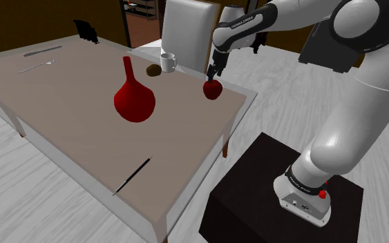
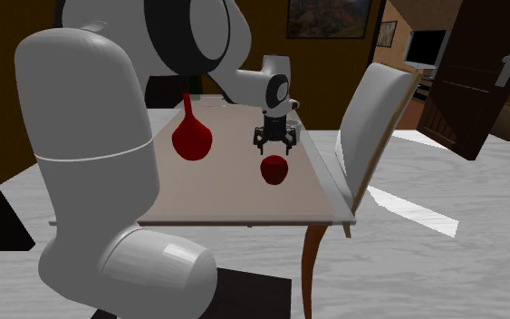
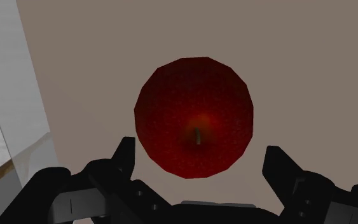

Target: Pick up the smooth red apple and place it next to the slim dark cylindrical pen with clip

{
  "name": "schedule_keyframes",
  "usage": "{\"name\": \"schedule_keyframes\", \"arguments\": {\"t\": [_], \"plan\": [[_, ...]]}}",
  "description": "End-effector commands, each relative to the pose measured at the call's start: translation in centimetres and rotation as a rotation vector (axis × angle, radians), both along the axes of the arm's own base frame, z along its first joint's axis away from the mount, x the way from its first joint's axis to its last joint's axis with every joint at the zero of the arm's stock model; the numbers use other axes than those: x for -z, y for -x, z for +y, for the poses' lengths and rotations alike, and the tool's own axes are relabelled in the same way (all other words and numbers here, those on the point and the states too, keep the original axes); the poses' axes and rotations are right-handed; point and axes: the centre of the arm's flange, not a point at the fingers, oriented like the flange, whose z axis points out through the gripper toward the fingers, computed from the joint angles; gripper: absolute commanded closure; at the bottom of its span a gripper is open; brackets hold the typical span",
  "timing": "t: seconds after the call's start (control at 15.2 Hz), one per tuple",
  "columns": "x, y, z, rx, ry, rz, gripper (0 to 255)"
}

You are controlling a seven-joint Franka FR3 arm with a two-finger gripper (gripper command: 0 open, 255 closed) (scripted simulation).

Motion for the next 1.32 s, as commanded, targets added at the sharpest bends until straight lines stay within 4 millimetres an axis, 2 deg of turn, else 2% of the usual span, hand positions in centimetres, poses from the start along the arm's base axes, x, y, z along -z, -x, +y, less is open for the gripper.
{"name": "schedule_keyframes", "arguments": {"t": [0.0,0.46,0.53,1.12,1.25], "plan": [[0.8,0.0,0.0,0.0,0.0,0.0,0],[0.8,0.0,0.0,0.0,0.0,0.0,0],[0.8,0.0,0.0,0.0,0.0,0.0,255],[0.8,0.0,0.0,0.0,0.0,0.0,255],[-0.2,0.0,0.0,0.0,0.0,0.0,255]]}}
